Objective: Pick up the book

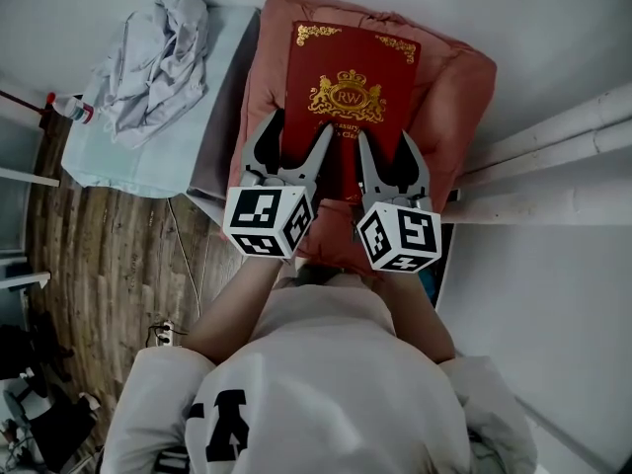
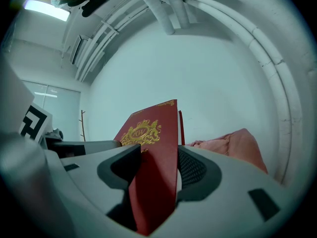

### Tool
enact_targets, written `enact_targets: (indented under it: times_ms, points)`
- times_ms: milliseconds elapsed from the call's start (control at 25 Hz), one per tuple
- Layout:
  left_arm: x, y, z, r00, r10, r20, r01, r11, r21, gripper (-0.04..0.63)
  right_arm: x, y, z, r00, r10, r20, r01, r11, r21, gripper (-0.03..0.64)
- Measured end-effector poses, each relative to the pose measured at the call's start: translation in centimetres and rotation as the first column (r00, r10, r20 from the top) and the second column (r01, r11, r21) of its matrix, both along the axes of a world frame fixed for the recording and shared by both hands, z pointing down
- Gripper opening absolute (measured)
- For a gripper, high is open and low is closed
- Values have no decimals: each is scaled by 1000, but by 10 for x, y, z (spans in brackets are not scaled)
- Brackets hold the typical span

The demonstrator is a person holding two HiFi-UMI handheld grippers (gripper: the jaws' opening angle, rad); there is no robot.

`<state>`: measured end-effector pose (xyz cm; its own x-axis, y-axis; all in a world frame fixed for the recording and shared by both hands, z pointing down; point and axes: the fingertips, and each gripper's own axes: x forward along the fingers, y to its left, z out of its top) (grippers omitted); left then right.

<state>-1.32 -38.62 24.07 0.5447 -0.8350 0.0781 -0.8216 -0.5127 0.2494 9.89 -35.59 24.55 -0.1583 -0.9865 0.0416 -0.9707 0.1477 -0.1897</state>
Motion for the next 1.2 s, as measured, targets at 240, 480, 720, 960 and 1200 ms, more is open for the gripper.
enact_targets:
  times_ms: [240, 480, 720, 960, 1200]
  points:
    - [-10, 14, 6, 1000, -5, 14, 4, 1000, 18, 307, -10, 15, 8, 1000, -2, 17, 1, 1000, 23, 236]
    - [-15, 33, -4, 1000, -26, 16, 26, 999, 46, 307, -15, 33, -4, 1000, -15, 7, 15, 999, 51, 236]
    - [-6, 85, 2, 998, -57, 22, 56, 997, 47, 307, -5, 83, 2, 999, -38, 7, 37, 998, 53, 236]
    - [7, 138, 4, 997, -80, 1, 80, 997, 21, 307, 8, 134, 1, 998, -59, -16, 59, 998, 28, 236]
    - [18, 207, 7, 995, -100, -1, 100, 995, 19, 307, 19, 200, 4, 997, -76, -21, 76, 997, 24, 236]
